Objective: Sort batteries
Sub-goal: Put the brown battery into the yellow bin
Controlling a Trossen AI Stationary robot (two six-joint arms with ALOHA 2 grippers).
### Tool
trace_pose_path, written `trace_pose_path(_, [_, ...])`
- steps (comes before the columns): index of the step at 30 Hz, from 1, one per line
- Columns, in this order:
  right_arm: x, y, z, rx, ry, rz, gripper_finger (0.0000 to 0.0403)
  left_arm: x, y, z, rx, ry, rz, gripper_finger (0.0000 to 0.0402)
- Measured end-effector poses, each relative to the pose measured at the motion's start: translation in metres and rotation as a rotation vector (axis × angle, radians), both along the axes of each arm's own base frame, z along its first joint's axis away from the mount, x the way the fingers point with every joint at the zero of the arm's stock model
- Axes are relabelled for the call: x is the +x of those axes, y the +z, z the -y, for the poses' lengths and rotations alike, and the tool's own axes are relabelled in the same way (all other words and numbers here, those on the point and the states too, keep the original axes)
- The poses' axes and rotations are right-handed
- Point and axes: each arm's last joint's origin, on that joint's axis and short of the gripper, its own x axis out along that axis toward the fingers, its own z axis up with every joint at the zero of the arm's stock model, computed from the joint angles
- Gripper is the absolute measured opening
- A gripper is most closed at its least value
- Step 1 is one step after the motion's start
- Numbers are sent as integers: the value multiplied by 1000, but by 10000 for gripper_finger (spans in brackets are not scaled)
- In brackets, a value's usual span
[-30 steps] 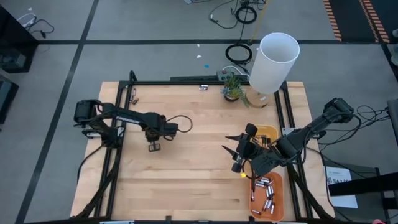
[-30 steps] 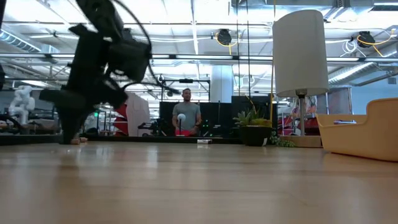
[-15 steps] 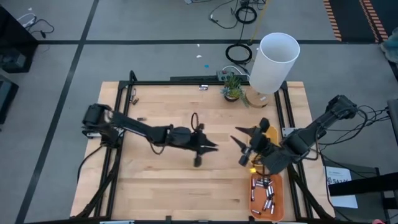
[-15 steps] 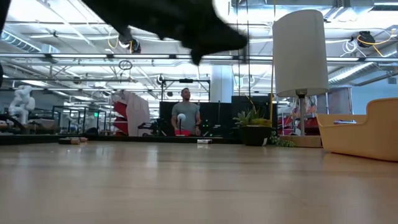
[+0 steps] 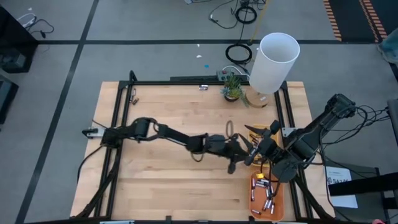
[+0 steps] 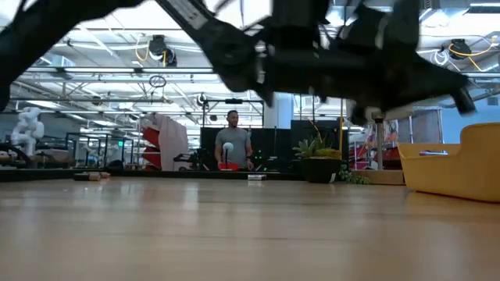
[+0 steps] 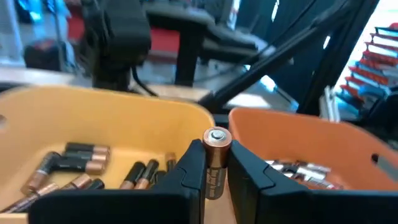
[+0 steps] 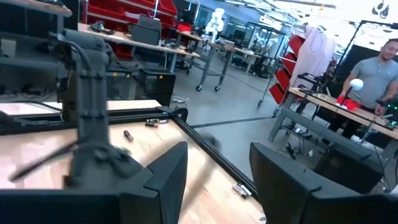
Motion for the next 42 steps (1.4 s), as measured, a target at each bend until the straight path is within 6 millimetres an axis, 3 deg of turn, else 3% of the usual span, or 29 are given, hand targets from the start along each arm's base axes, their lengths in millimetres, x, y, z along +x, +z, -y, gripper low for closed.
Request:
trace_pose_path(7, [-5,-2,-4,-28,27,-29,167,26,2,-8,72,-25,13,46])
trace_pose_path(12, [-5,-1,-2,-72,-18,-35,167,34,15,-37,87,38,-11,46])
trace_pose_path(18, [-2,-1,7,-169,-118,-72,167,34,6,-65,92,23,-141,46])
trace_pose_path(20, [0,-3,12,-186,-131,-98,167,34,6,-68,104,2,-137,61])
trace_pose_path(25, [5,-10,26,-195,-192,-123,167,34,8,-70,189,-14,-100,145])
trace_pose_path(28, [9,-11,35,-179,-230,-114,167,34,9,-71,195,-14,-92,171])
trace_pose_path(39, [22,-14,57,-65,-223,-150,167,31,4,-77,221,-29,-174,179])
trace_pose_path(42, [23,-14,58,-58,-217,-152,167,25,15,-84,228,-26,-234,180])
